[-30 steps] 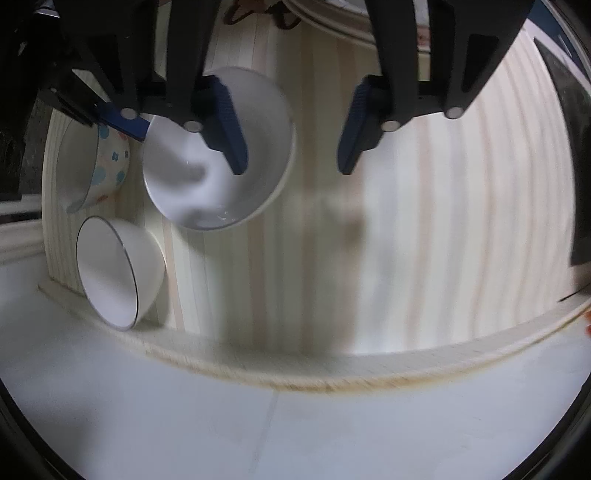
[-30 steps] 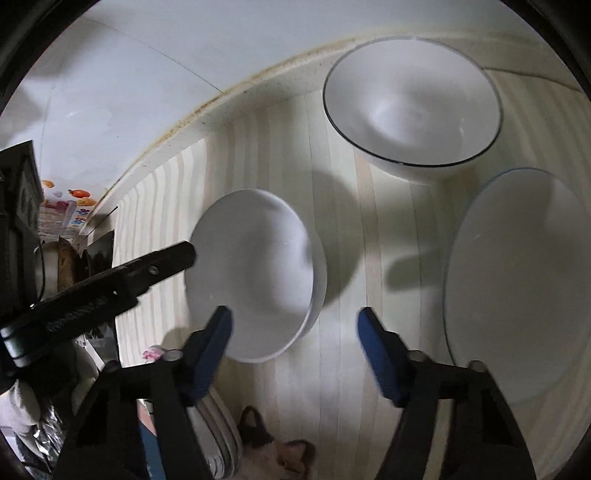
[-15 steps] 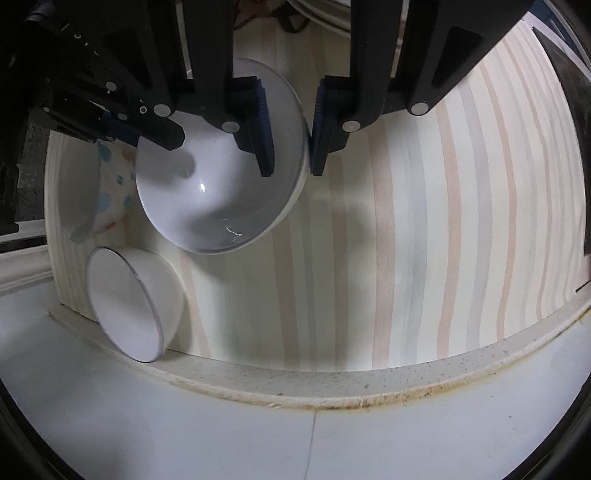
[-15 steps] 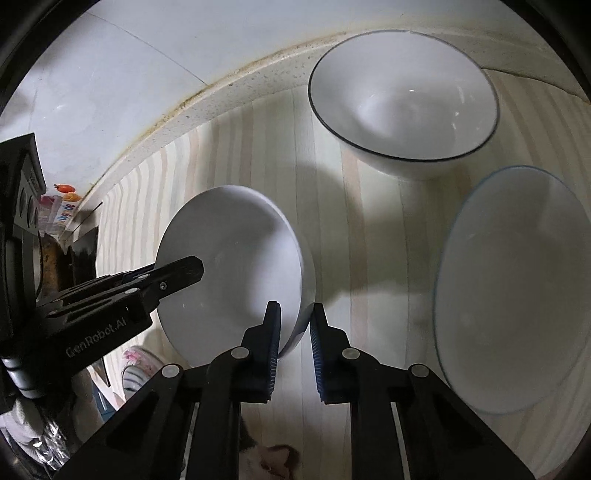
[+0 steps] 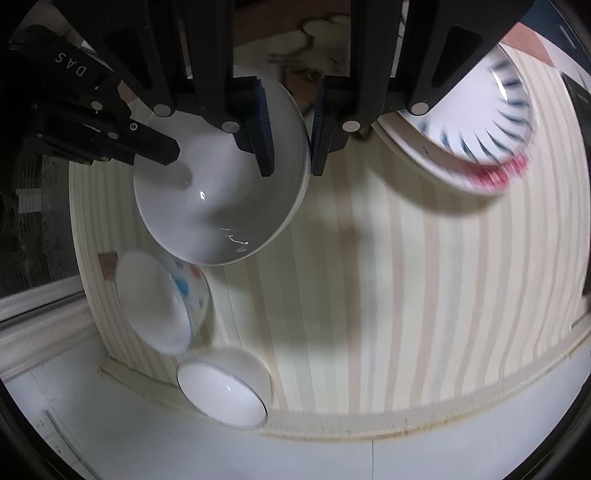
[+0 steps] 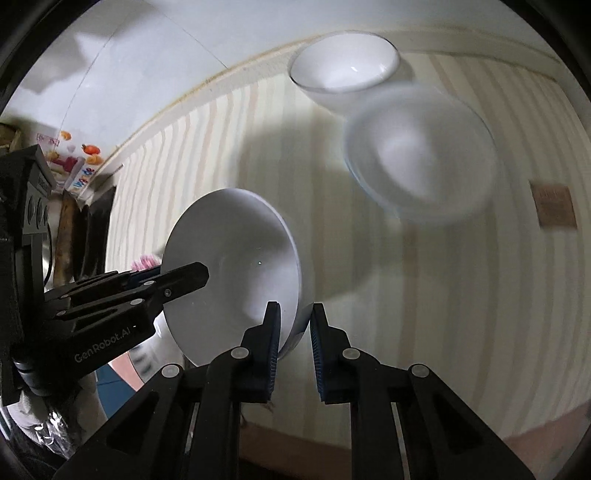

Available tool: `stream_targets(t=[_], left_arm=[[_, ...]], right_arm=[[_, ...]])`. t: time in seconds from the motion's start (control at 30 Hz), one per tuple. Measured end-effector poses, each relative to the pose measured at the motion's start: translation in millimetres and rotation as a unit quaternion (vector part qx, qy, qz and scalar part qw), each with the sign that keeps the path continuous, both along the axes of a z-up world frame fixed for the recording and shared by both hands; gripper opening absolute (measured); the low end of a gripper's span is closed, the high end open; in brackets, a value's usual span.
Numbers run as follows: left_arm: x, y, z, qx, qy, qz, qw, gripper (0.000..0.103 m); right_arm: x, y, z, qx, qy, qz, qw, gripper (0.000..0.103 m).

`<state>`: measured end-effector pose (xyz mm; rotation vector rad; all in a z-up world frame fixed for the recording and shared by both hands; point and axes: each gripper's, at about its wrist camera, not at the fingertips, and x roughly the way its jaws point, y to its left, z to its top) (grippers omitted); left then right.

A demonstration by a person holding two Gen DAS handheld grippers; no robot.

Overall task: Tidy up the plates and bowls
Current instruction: 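Move both grippers to a plain white bowl and grip its rim, then carry the gripped white bowl with both grippers to the blue-rim bowl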

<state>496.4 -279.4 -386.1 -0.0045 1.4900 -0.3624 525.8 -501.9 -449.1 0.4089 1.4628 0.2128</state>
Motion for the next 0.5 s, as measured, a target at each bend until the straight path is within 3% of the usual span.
stream_targets(t=[0.2,0.5], left_arm=[[-18,-13,-27,0.003,0.024,-0.008,0.9997,0.017],[-34,-27,-45,0.025,0.036,-0.022,0.9988,0.017]], right_arm=[[-35,-15,-27,0.01,0.027,-0.017,0.999,0.018],[-49,-18,-44,0.0,0.041,-0.014,0.999,0.018]])
